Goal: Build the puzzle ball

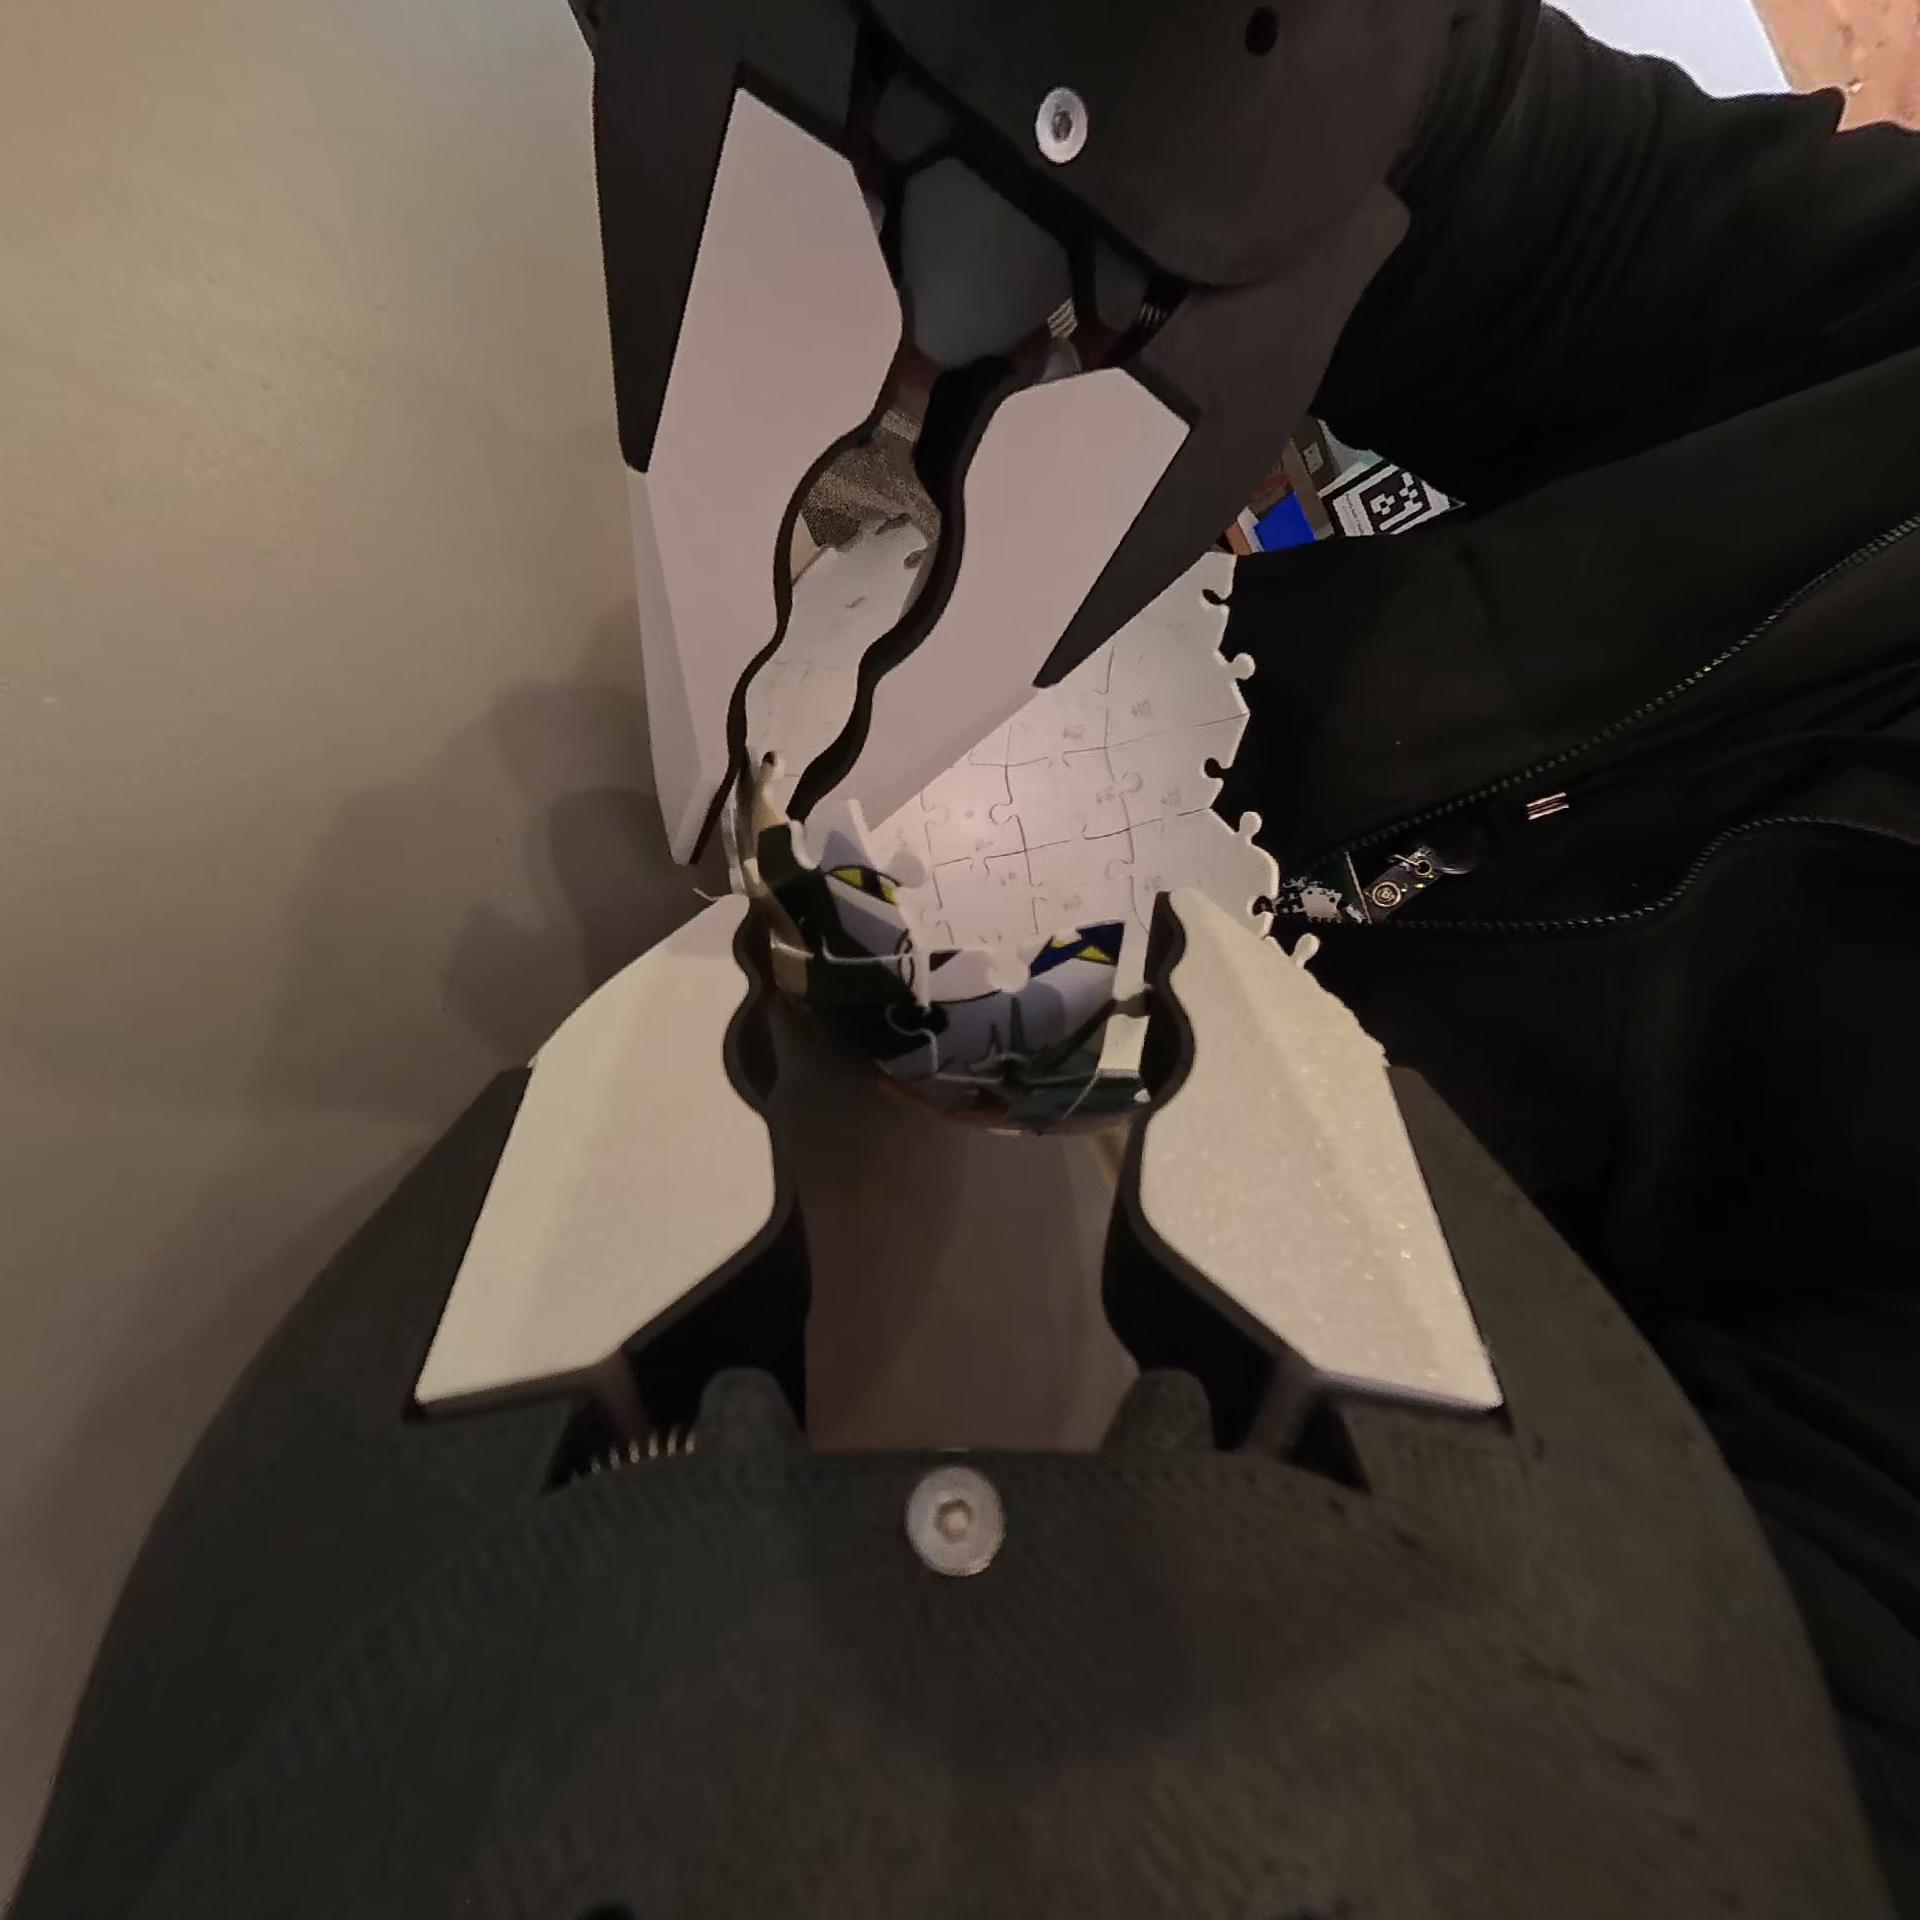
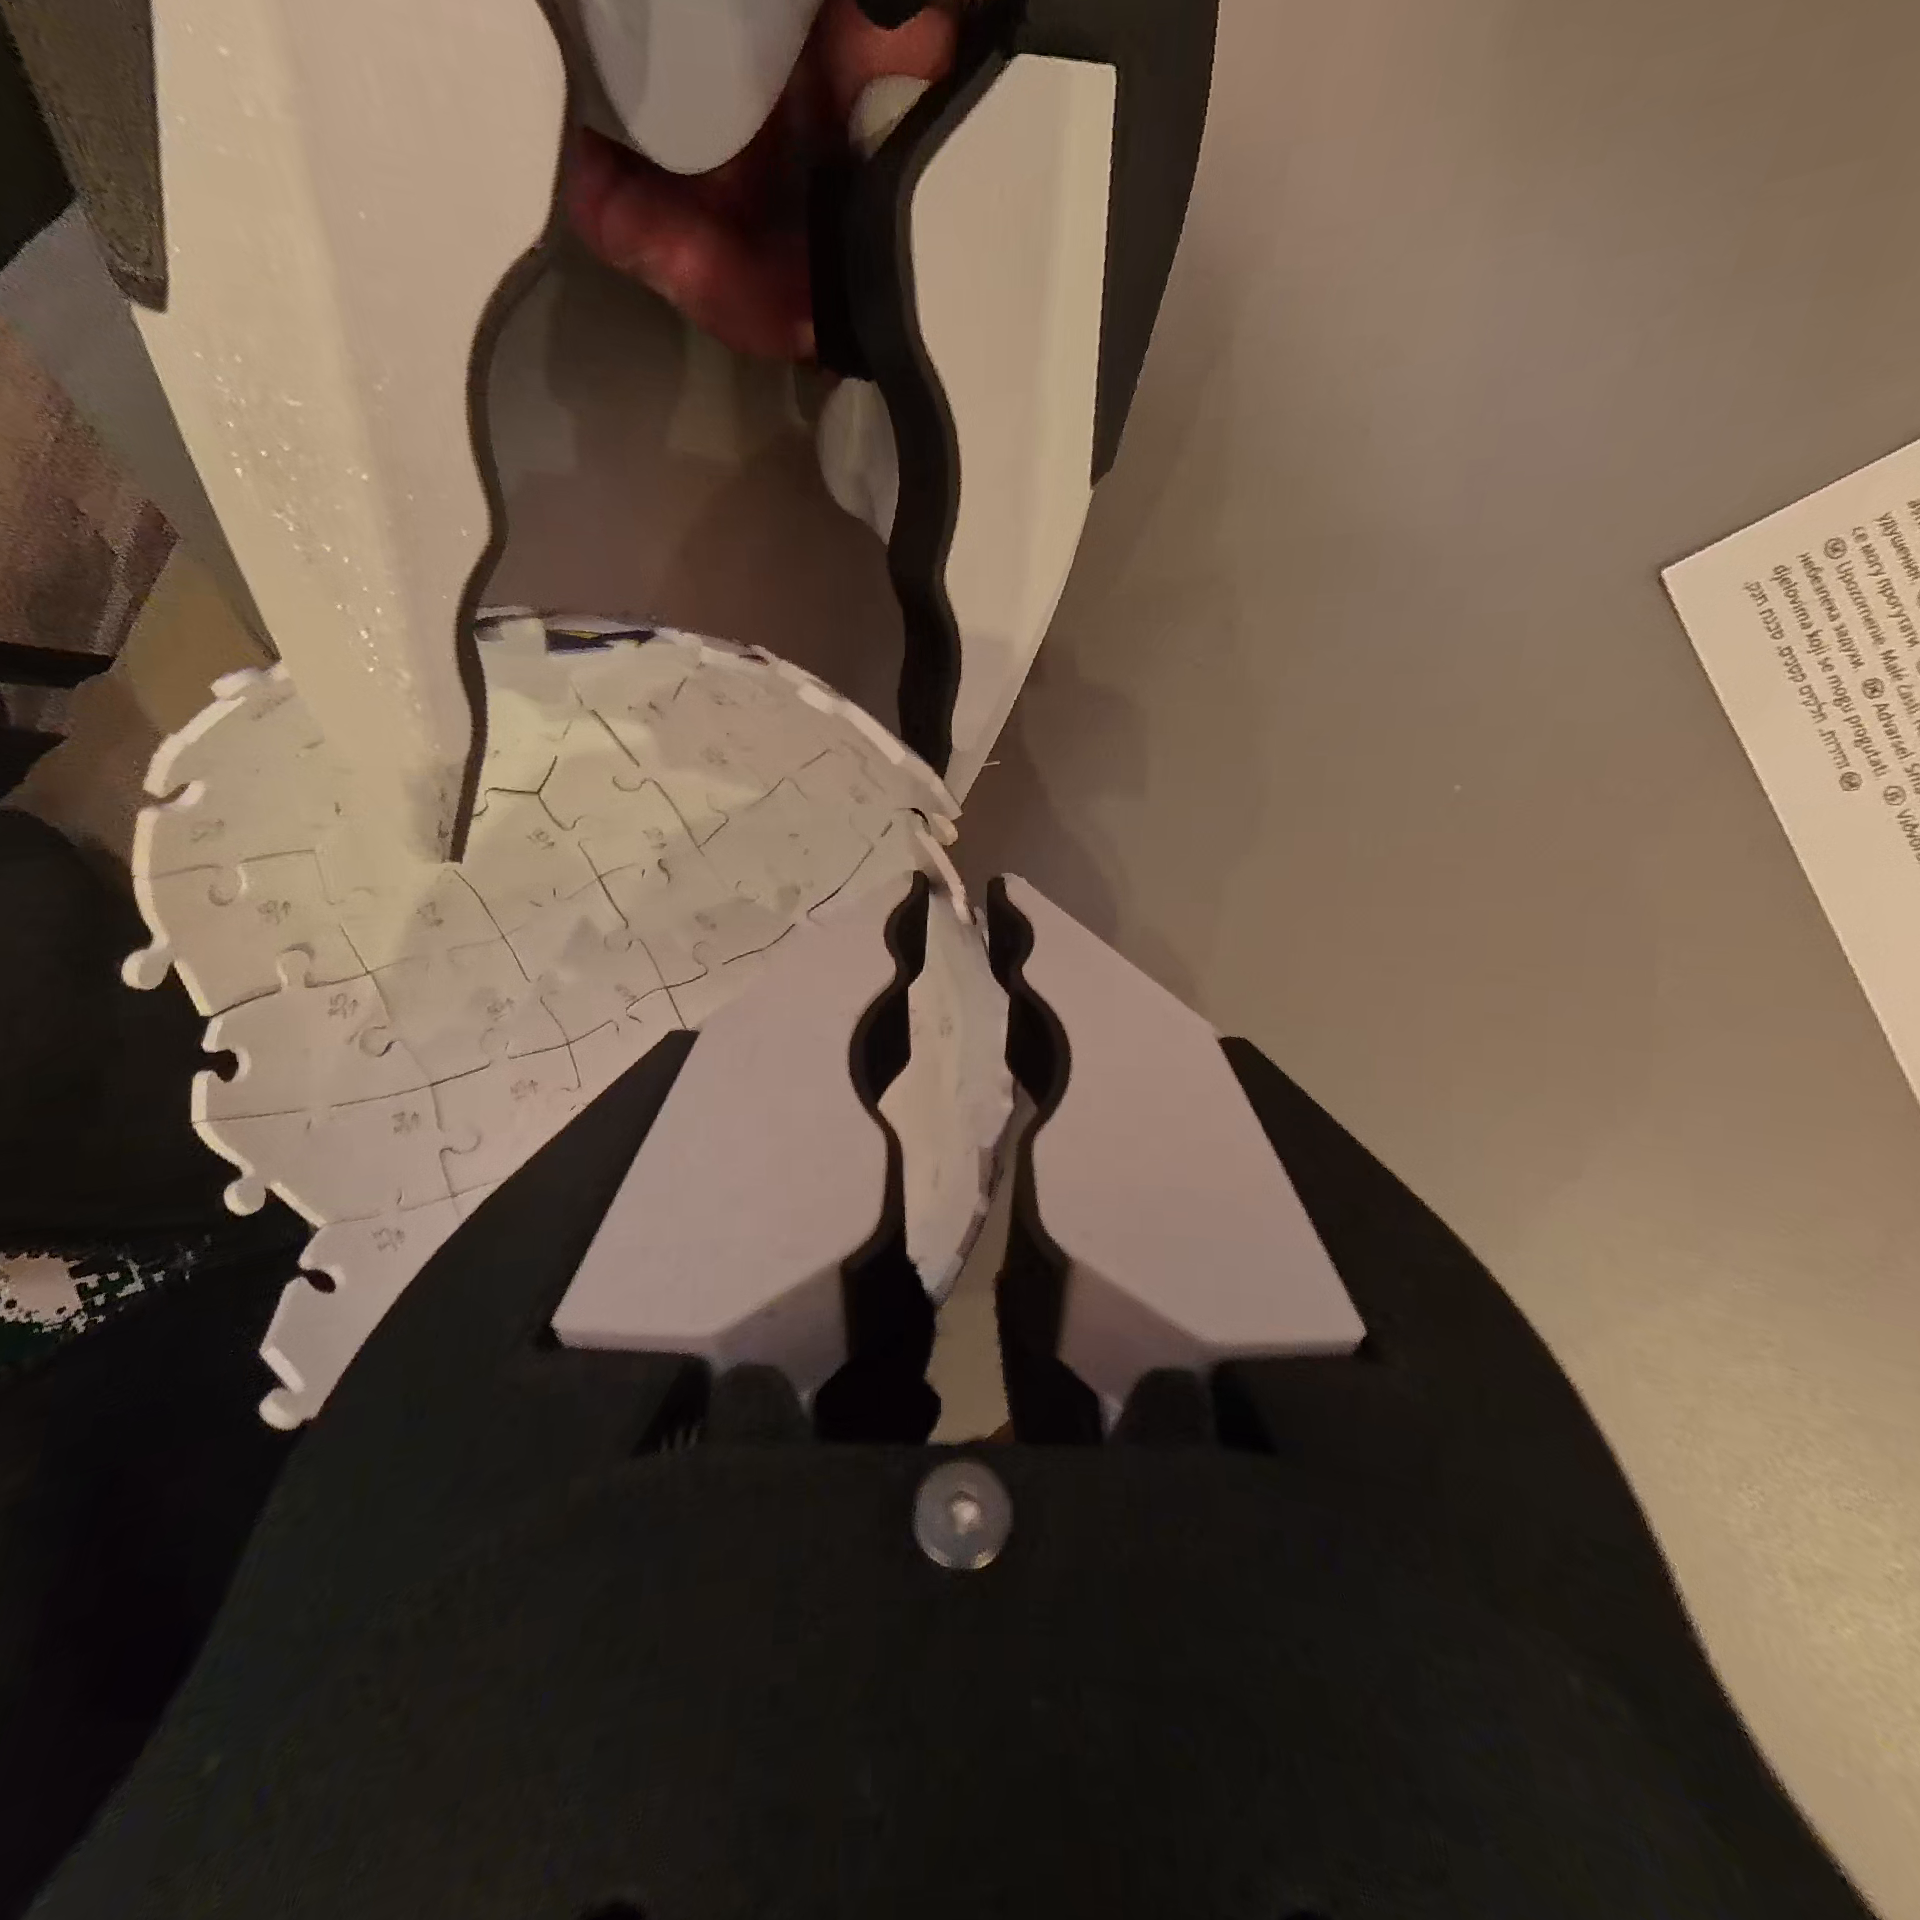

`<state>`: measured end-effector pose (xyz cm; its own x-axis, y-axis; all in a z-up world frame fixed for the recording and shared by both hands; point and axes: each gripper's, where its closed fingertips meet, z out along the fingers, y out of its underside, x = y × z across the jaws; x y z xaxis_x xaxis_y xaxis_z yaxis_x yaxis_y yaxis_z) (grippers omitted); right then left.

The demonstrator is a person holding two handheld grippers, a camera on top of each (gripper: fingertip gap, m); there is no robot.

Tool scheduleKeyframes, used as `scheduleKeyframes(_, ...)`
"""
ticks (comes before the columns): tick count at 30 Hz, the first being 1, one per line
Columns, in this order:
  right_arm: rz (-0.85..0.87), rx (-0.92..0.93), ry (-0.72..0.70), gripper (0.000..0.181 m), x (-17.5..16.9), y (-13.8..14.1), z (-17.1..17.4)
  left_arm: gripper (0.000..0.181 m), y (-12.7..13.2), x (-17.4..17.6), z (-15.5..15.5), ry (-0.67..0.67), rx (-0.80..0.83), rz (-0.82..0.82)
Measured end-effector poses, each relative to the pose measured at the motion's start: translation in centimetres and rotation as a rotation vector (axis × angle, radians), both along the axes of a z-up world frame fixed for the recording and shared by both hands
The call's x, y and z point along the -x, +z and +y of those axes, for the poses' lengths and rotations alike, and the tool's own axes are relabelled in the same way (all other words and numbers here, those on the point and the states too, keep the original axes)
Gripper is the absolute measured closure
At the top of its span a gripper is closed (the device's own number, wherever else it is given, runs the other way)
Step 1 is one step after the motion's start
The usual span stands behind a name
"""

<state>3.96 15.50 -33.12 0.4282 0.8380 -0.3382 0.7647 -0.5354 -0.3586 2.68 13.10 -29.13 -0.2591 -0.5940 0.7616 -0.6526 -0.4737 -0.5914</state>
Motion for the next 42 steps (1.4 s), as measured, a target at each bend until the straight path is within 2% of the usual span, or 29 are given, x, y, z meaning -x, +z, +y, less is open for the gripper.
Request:
scheduleKeyframes(27, 0.080, 0.056, -0.056, 0.174, 0.04, 0.30, -0.18, 0.113, 0.19, 0.10, -0.06, 0.019, 0.016, -0.019)
scheduleKeyframes(42, 0.098, 0.054, 0.004, 0.176, -0.09, 0.76, -0.43, 0.113, 0.28, 0.12, -0.16, 0.016, 0.010, -0.027)
